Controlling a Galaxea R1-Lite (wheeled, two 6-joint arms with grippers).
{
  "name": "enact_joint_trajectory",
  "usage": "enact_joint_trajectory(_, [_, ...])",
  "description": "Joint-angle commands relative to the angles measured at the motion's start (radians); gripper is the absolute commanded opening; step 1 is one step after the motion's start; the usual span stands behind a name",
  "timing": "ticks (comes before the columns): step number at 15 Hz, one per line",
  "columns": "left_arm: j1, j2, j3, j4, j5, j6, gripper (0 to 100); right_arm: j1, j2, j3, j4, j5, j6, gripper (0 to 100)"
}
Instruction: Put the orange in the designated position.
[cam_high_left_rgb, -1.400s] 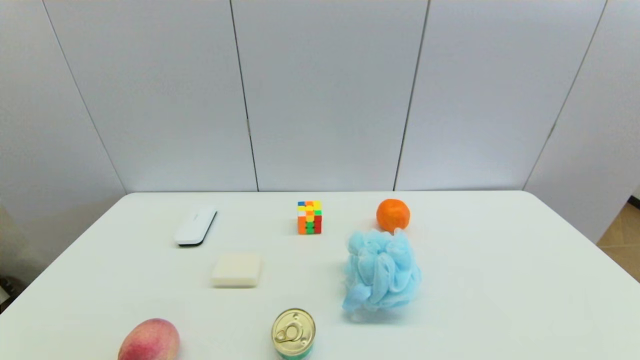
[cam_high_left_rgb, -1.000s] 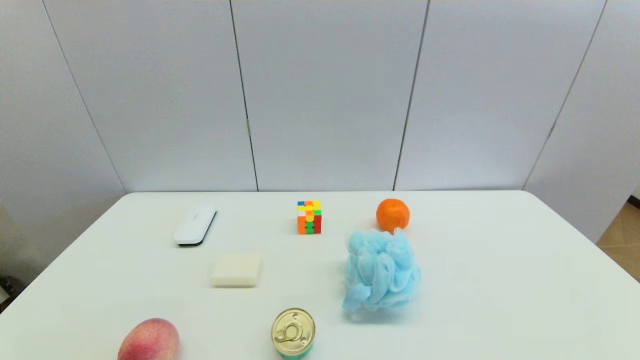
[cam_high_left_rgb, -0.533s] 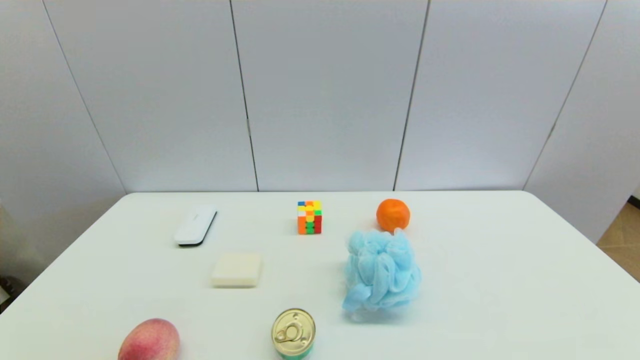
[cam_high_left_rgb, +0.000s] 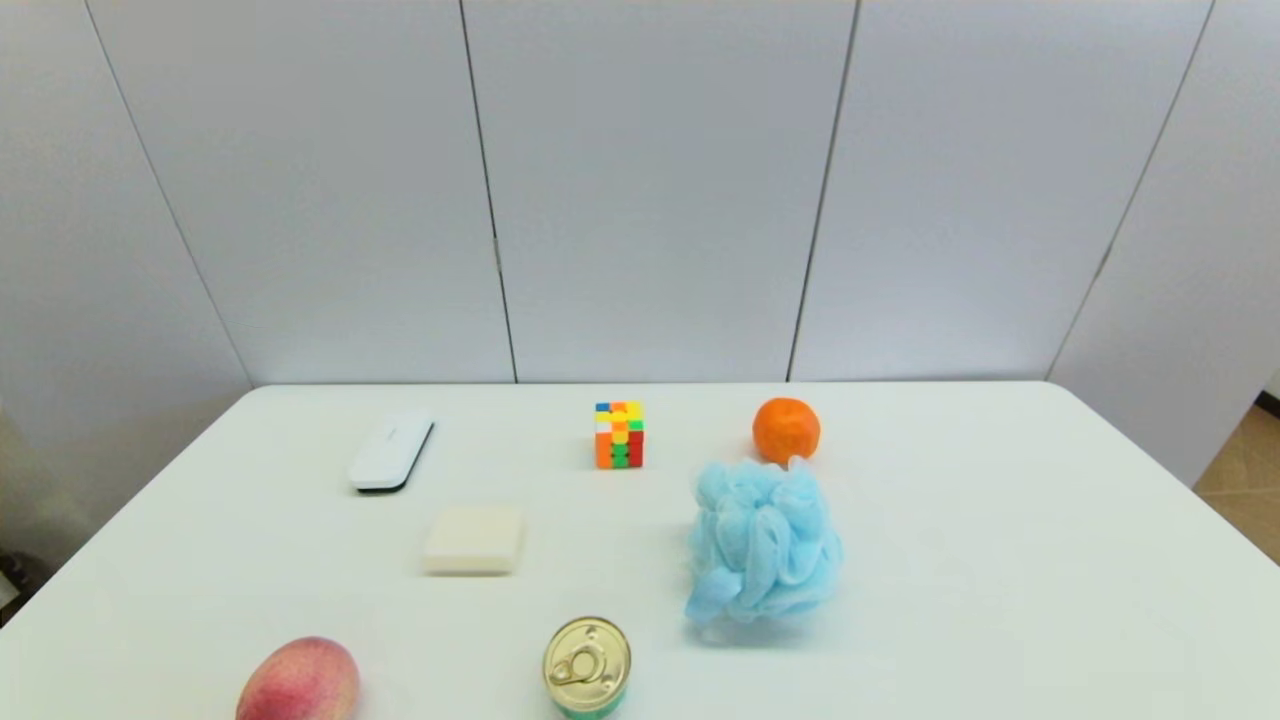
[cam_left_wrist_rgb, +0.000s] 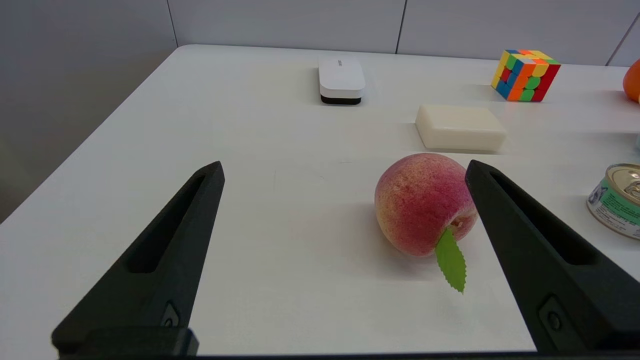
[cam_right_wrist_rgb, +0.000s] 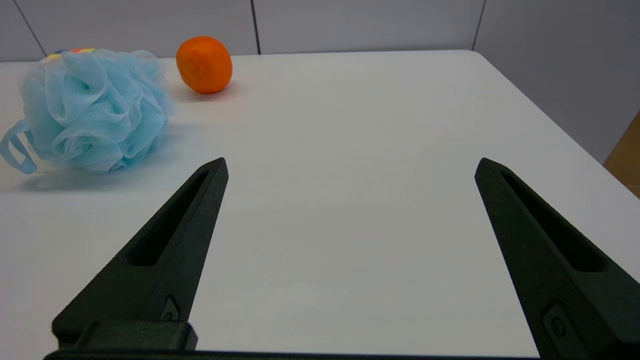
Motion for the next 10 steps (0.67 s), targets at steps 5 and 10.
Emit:
enact_joint_trajectory(5, [0.001, 0.001, 0.000, 0.000, 0.001, -0.001, 100, 0.000, 0.000, 0.001, 0.000, 0.000, 0.000, 100])
enact_joint_trajectory(10, [0.000, 0.037, -0.032, 0.003, -0.005, 0.066, 100, 0.000, 0.000, 0.001, 0.000, 0.001, 0.000, 100])
